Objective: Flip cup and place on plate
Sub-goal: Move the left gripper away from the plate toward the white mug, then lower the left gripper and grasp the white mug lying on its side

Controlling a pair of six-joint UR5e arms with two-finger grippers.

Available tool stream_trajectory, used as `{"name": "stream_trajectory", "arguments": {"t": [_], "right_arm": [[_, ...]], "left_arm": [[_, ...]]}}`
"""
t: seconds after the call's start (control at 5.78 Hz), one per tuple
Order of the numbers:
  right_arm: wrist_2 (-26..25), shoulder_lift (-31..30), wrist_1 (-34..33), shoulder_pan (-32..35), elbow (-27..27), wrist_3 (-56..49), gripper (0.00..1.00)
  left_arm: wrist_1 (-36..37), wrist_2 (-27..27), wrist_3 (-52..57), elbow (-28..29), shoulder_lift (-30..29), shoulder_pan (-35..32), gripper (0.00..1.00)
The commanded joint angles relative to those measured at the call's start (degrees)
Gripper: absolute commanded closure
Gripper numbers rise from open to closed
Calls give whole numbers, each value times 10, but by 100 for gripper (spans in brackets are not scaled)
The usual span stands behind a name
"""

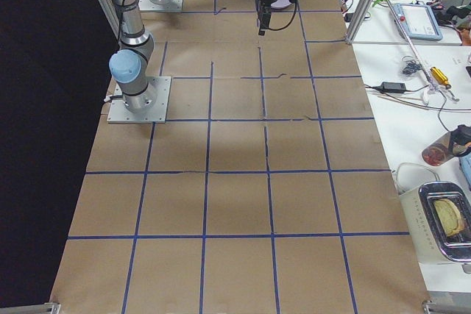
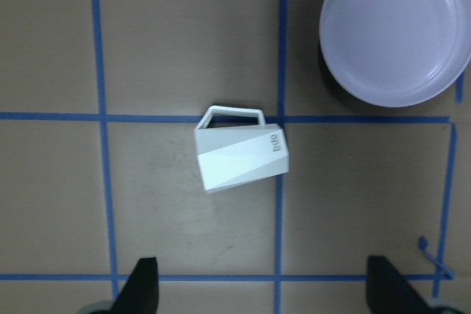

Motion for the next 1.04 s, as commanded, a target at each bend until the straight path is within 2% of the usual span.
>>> {"name": "stream_trajectory", "arguments": {"t": [0.0, 0.17, 0.35, 0.69, 0.87], "right_arm": [[0, 0, 0, 0, 0, 0, 0], [0, 0, 0, 0, 0, 0, 0], [0, 0, 0, 0, 0, 0, 0], [0, 0, 0, 0, 0, 0, 0], [0, 0, 0, 0, 0, 0, 0]], "left_arm": [[-1, -14, 88, -12, -8, 65, 1], [-20, -74, 117, -13, -23, 83, 1], [-54, -133, 164, -12, -63, 137, 1], [-139, -267, 268, 1, -181, 216, 1], [-196, -327, 320, 1, -236, 227, 1]]}}
